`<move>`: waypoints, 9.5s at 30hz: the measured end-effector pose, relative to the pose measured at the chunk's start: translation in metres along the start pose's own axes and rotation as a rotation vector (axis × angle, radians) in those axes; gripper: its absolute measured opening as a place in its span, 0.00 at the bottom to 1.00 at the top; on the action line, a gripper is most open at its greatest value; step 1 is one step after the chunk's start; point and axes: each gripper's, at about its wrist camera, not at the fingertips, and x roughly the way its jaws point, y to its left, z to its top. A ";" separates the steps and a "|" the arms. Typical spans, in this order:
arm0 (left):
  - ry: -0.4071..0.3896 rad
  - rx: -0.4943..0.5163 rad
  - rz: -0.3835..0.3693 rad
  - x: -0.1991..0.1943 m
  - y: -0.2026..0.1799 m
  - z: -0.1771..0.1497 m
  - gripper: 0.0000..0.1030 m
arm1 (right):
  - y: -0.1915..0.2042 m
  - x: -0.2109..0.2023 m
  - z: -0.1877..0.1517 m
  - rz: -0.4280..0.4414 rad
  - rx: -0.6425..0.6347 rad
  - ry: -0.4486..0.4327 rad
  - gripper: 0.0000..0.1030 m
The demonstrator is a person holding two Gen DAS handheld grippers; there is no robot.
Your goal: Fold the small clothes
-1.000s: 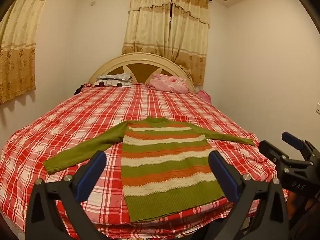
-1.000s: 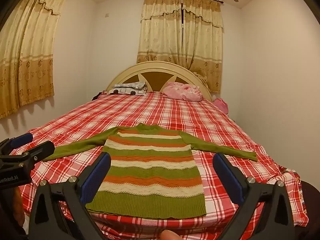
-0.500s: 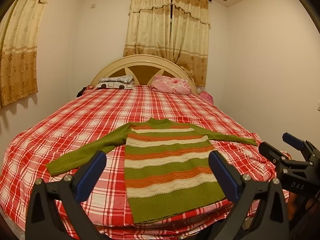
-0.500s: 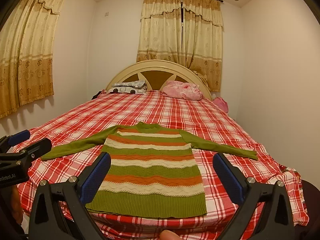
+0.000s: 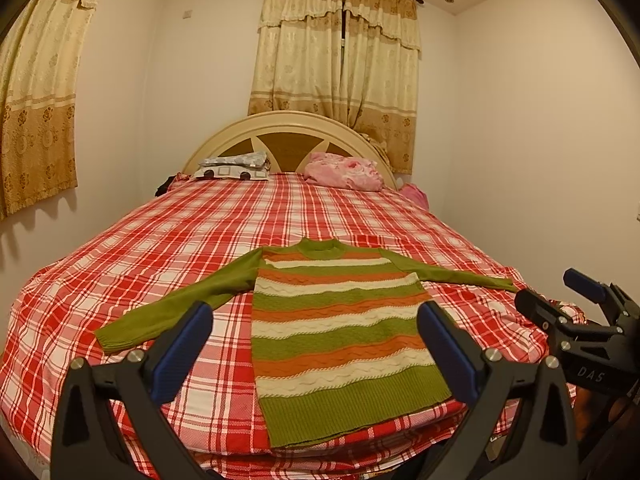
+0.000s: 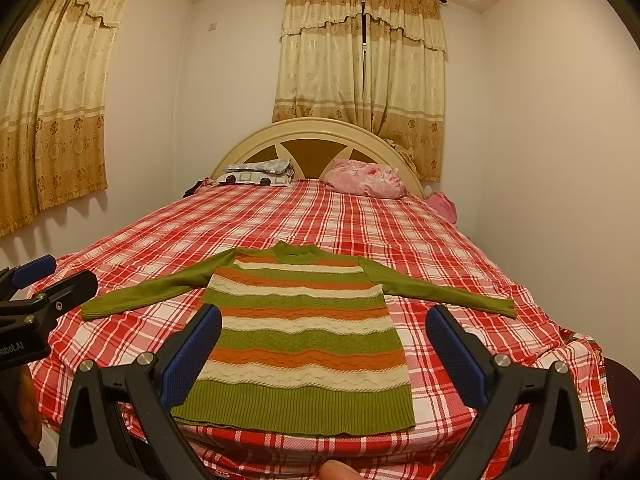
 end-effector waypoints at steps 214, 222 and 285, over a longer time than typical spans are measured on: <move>0.291 -0.198 0.265 0.275 0.167 -0.029 1.00 | 0.086 0.444 0.117 0.384 -0.013 0.316 0.05; 0.312 -0.217 0.273 0.275 0.173 -0.037 1.00 | 0.126 0.472 0.062 0.416 -0.010 0.415 0.05; 0.338 -0.469 0.660 0.173 0.330 -0.095 0.94 | 0.177 0.443 -0.044 0.688 -0.190 0.551 0.64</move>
